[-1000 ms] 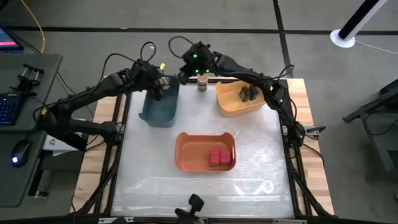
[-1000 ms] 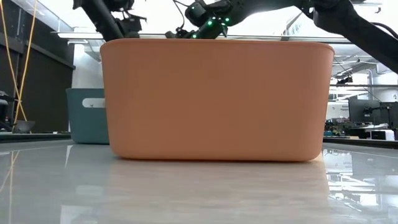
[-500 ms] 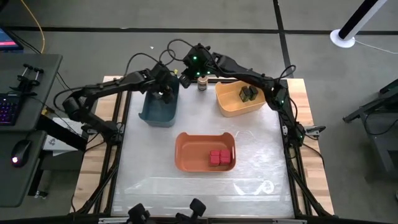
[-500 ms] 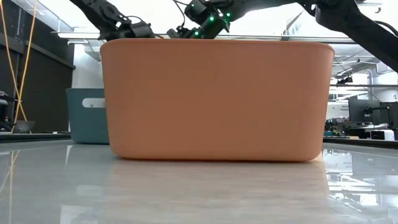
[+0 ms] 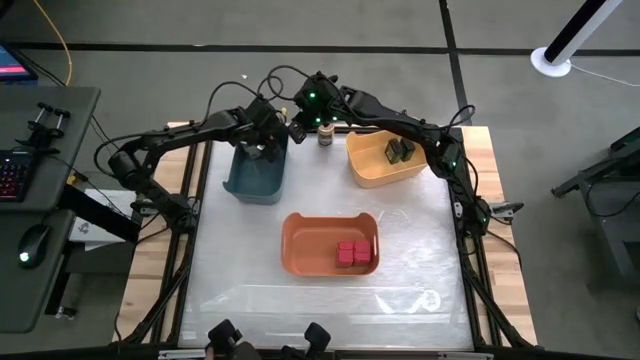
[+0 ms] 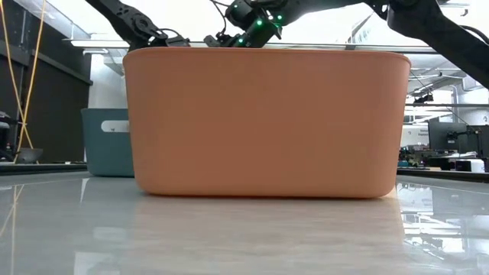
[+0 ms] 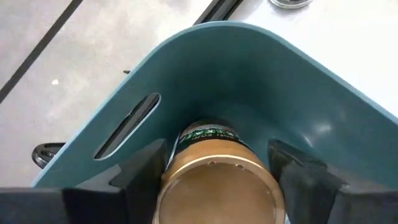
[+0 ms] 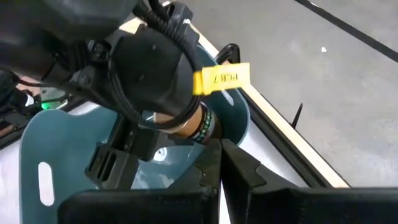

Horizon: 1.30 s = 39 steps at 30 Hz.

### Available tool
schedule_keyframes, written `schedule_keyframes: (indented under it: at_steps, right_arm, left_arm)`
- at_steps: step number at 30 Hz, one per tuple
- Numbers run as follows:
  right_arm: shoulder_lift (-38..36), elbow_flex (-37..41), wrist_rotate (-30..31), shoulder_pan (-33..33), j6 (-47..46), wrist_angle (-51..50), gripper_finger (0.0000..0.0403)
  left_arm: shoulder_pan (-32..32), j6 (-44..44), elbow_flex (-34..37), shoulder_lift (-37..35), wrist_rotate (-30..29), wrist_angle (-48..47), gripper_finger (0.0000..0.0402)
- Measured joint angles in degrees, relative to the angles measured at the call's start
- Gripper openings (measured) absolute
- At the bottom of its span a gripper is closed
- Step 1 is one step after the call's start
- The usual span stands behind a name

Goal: Sort spices by type
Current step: Put the bottom gold seasoning bottle into the green bin, then put the gold seasoning bottle into the green bin

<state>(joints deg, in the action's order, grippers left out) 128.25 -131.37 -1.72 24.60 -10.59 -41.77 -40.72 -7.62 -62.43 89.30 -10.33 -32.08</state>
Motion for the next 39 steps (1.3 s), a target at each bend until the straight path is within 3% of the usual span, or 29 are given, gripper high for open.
schedule_keyframes:
  at_steps: [9,15,20,27,30,39]
  right_arm:
    - [0.0,0.0,0.0,0.0,0.1,-0.5,0.0]
    - [-0.3,0.0,2.6,0.7,1.8,-2.1,0.0]
    - [-0.5,0.0,2.3,3.8,1.3,-6.0,0.0]
    - [-0.3,2.1,2.9,8.2,-4.4,-10.2,0.0]
    - [-0.2,5.4,-0.7,10.5,-7.0,-10.7,0.0]
    - [-0.1,12.3,-1.5,9.6,-6.9,-6.6,0.0]
  left_arm:
    - [-0.3,-0.1,-0.3,-0.3,0.6,0.7,0.0318]
    - [-0.4,-2.0,-6.7,-0.6,0.7,-5.3,0.0325]
    - [-0.9,-0.3,-8.9,-6.4,4.2,-6.5,0.0326]
    - [-1.7,8.2,-1.0,-20.9,13.1,2.6,0.0326]
    - [-0.6,12.8,4.1,-27.1,15.7,7.0,0.0326]
    - [3.9,27.8,14.9,-40.0,13.5,15.4,0.0326]
